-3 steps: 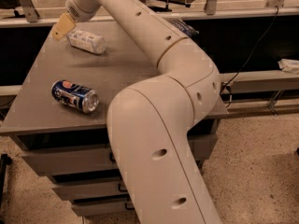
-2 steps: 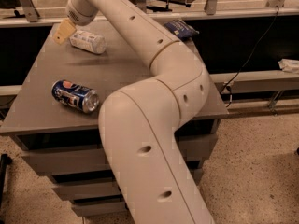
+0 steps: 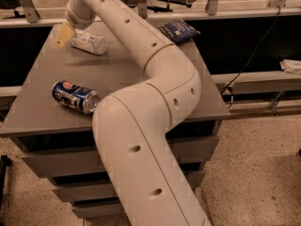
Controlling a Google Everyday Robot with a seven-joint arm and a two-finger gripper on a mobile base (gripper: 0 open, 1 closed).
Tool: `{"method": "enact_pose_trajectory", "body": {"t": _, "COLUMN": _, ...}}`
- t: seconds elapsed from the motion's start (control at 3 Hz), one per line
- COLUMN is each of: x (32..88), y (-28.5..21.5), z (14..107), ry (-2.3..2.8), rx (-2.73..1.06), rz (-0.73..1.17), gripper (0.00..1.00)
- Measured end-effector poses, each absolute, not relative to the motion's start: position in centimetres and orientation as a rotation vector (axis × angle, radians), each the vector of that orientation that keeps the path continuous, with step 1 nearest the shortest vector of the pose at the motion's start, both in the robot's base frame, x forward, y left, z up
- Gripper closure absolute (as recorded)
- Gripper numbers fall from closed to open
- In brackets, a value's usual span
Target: Place blue plastic bottle upright
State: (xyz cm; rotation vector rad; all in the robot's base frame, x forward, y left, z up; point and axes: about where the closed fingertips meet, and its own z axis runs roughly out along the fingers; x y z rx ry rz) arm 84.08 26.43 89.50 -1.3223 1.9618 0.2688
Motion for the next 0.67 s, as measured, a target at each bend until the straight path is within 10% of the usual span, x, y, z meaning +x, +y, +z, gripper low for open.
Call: {"method": "enact_pose_trajectory", "body": {"t": 0.67, "x": 83.2, "y": 24.6, "z": 89.1, "ry": 1.979, "rx": -1.221, "rz": 0.279, "gripper": 0.0}}
